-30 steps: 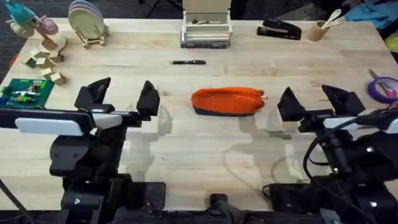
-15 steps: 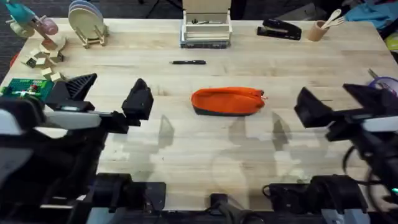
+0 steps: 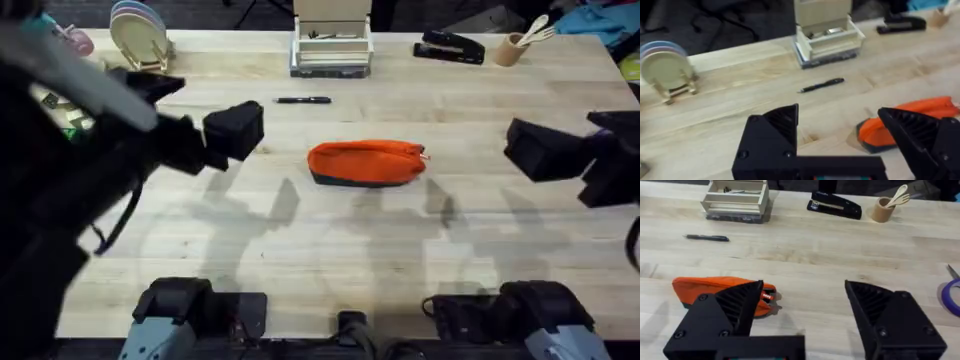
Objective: Unzip the bag, pick up the pens from the table one at a time and place them inside, then zip the bag closed.
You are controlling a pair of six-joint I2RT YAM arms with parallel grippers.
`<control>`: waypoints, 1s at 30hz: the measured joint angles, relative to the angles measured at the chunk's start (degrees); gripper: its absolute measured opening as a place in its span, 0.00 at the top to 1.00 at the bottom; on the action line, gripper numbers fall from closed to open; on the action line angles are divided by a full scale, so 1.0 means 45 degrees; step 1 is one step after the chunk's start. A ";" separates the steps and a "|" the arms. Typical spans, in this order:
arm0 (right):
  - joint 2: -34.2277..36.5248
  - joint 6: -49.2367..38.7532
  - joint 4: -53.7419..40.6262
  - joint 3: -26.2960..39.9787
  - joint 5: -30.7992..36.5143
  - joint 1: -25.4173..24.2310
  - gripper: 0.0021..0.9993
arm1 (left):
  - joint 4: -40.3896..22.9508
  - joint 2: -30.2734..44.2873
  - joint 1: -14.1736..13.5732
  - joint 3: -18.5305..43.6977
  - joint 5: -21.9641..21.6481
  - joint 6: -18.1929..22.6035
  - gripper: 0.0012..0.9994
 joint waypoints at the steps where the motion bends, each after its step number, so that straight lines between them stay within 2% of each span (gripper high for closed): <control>1: 0.0208 -0.0006 -0.0102 0.0206 0.0000 0.0000 0.00 | -0.0125 0.0458 0.0003 0.0242 0.0243 0.0242 0.01; 10: 0.0701 -0.0135 -0.0176 0.0908 0.0000 0.0000 0.00 | -0.1487 0.3796 0.0001 0.2080 0.1914 0.2534 0.01; 16: 0.0701 -0.0148 -0.0218 0.0908 0.0000 0.0000 0.00 | -0.1876 0.5165 -0.0102 0.2505 0.2931 0.4387 0.01; 20: 0.0701 -0.0148 -0.0218 0.0908 0.0000 0.0000 0.00 | -0.1925 0.5693 -0.0660 0.2505 0.3360 0.5755 0.01; 26: 0.0701 -0.0148 -0.0218 0.0908 0.0000 0.0000 0.00 | -0.2328 0.6260 -0.1817 0.2505 0.3611 0.8620 0.01; 30: 0.0701 -0.0148 -0.0218 0.0908 0.0000 0.0000 0.00 | -0.2469 0.6767 -0.2290 0.2506 0.3717 1.0218 0.01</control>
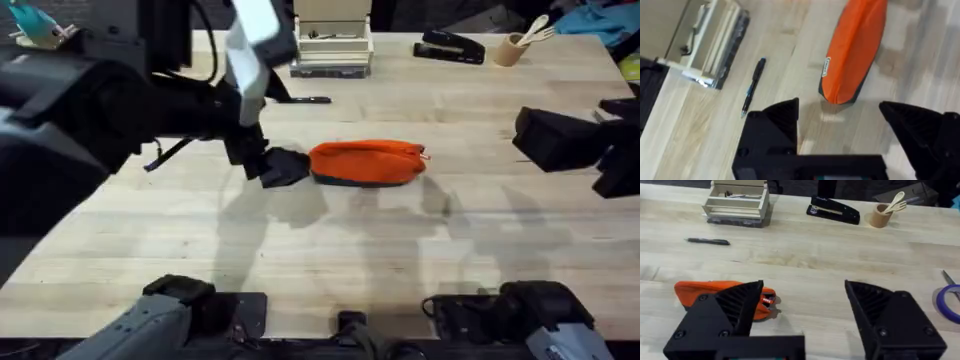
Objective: Unzip the bag, pick up the pens from the table one at a time and place them inside, then zip the bag closed.
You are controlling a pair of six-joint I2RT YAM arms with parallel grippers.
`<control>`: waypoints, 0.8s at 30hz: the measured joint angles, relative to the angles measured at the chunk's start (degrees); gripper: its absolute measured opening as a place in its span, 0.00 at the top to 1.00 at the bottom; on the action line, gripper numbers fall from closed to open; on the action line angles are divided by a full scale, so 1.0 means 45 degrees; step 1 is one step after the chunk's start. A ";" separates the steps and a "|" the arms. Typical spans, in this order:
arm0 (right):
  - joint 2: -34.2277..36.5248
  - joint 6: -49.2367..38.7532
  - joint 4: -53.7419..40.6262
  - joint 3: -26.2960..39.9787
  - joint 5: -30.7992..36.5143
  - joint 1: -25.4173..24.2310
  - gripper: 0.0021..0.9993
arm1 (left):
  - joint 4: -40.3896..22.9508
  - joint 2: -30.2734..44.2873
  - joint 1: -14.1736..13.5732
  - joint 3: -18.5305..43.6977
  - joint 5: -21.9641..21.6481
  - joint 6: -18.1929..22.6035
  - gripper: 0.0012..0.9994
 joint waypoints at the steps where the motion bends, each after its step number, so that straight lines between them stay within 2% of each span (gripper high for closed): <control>1: 0.0000 0.0000 0.0000 0.0000 0.0000 0.0000 0.00 | 0.0005 0.0173 -0.0039 -0.0001 0.0039 0.0268 0.01; 7: 0.0000 0.0000 0.0000 0.0000 0.0000 0.0000 0.00 | 0.0048 0.1399 -0.0048 -0.0001 0.0097 0.0972 0.01; 18: 0.0000 0.0002 0.0000 0.0000 0.0000 0.0000 0.00 | 0.0162 0.3236 -0.0048 -0.0001 0.0210 0.1163 0.01; 24: 0.0000 0.0000 0.0000 0.0000 0.0000 0.0000 0.00 | 0.1015 0.4319 -0.0048 0.0004 0.1173 0.1197 0.01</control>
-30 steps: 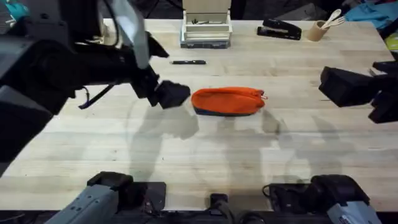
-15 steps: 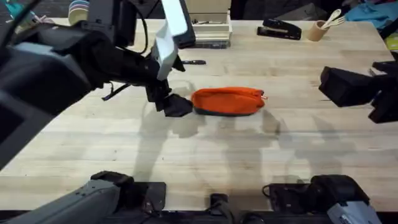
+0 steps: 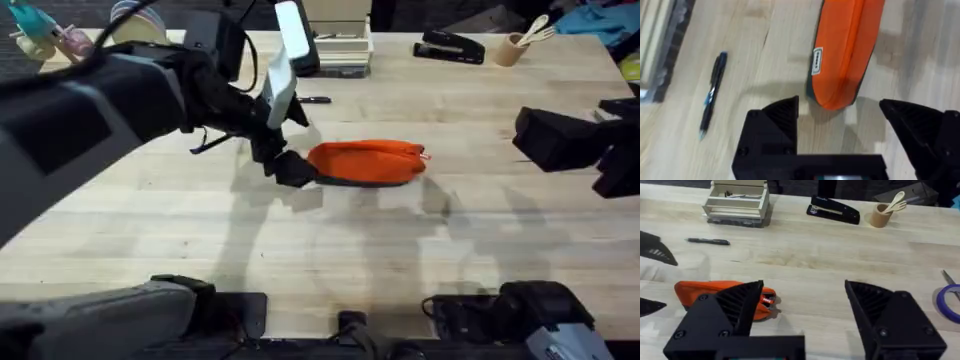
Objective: Unzip the bag, pick up the pens from the table one at a time and place them inside, then zip the bag closed.
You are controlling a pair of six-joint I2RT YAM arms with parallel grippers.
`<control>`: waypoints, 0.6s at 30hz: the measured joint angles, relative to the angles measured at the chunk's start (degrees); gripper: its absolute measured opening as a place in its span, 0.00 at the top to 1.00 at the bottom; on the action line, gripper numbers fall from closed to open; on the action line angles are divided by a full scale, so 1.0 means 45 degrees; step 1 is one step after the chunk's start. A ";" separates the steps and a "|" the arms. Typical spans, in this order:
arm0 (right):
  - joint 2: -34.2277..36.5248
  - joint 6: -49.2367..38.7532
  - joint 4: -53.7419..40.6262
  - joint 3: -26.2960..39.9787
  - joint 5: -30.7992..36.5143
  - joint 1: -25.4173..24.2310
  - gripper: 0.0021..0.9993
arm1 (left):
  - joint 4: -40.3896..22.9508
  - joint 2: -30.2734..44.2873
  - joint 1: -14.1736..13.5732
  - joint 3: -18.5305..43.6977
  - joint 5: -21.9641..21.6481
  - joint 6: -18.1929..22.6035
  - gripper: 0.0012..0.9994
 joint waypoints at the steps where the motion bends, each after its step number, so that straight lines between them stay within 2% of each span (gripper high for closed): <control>1: 0.0000 0.0000 0.0000 0.0000 0.0000 0.0000 0.00 | 0.0098 0.0207 0.0000 -0.0002 0.0200 0.0000 0.01; 8: 0.0000 0.0000 0.0000 0.0000 0.0000 0.0000 0.00 | 0.0575 0.1397 0.0000 0.0000 0.1261 0.0000 0.01; 15: 0.0000 0.0000 0.0000 0.0000 0.0000 0.0000 0.00 | 0.0944 0.2049 0.0000 0.0000 0.1908 0.0003 0.01; 16: 0.0000 0.0000 0.0000 0.0000 0.0000 0.0000 0.00 | 0.0971 0.2117 0.0000 0.0000 0.1998 -0.0010 0.02; 18: 0.0000 0.0000 0.0002 0.0000 0.0000 0.0000 0.00 | 0.1023 0.2227 0.0000 0.0000 0.2159 -0.0007 0.14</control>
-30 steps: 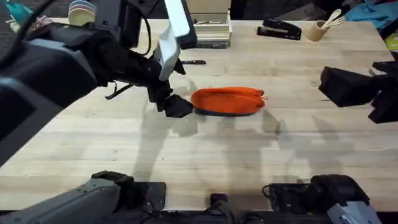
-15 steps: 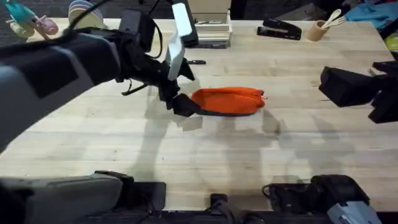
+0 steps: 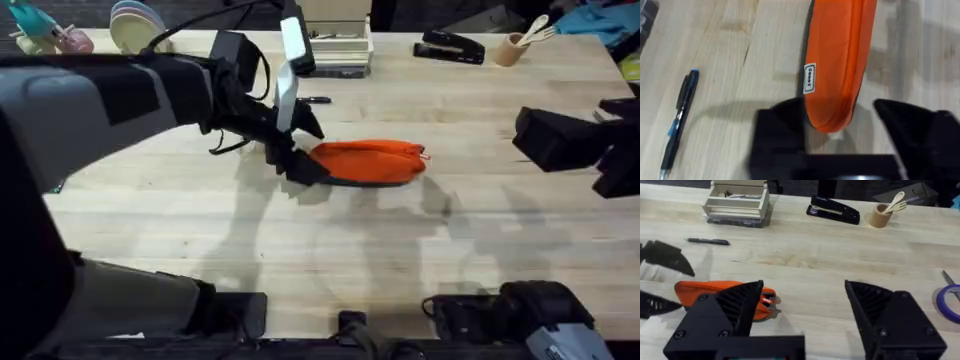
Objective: Unzip the bag, pick up the pens from the table one at a time and place them inside, then zip the bag closed.
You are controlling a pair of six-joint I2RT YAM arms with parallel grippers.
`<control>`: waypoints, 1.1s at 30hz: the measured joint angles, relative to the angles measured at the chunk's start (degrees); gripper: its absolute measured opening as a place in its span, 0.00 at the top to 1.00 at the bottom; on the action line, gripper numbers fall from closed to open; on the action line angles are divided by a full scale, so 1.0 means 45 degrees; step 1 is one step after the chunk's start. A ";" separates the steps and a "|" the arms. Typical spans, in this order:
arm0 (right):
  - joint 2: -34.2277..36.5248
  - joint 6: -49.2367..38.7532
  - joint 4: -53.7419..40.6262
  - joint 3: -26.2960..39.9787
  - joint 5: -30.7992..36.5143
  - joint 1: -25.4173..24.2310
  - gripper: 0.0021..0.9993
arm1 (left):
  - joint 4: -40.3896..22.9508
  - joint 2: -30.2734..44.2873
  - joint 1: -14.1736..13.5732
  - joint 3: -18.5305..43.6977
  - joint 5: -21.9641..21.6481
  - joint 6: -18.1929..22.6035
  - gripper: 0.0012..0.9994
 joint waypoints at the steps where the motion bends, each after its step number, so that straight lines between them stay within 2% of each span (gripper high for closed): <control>1: 0.0000 0.0000 -0.0002 0.0000 0.0000 0.0000 0.00 | 0.0002 0.0031 0.0000 0.0000 0.0070 0.0007 0.26; 3: 0.0000 0.0000 0.0003 0.0000 0.0000 0.0000 0.00 | 0.0030 0.0041 0.0000 0.0000 0.0158 0.0008 0.51; 5: 0.0000 0.0000 -0.0002 0.0000 0.0000 0.0000 0.00 | 0.0131 0.0041 0.0001 0.0000 0.0175 0.0015 0.81; 6: 0.0000 0.0000 0.0000 0.0000 0.0000 0.0000 0.00 | 0.0167 0.0041 0.0005 0.0000 0.0179 0.0061 0.92; 7: 0.0000 0.0000 0.0003 0.0000 0.0000 0.0000 0.00 | 0.0173 0.0046 0.0004 0.0000 0.0178 0.0059 0.95; 19: 0.0113 0.0010 -0.0334 0.0008 0.0000 0.0000 0.00 | 0.0167 0.0073 0.0000 0.0000 0.0189 0.0055 0.96; 24: 0.1026 0.0112 -0.0633 0.0010 -0.0187 0.0000 0.00 | 0.0167 0.0074 0.0000 0.0000 0.0189 0.0055 0.96; 33: 0.3170 0.0572 -0.0614 0.0010 -0.1403 0.0000 0.00 | 0.0167 0.0070 0.0000 0.0000 0.0189 0.0055 0.96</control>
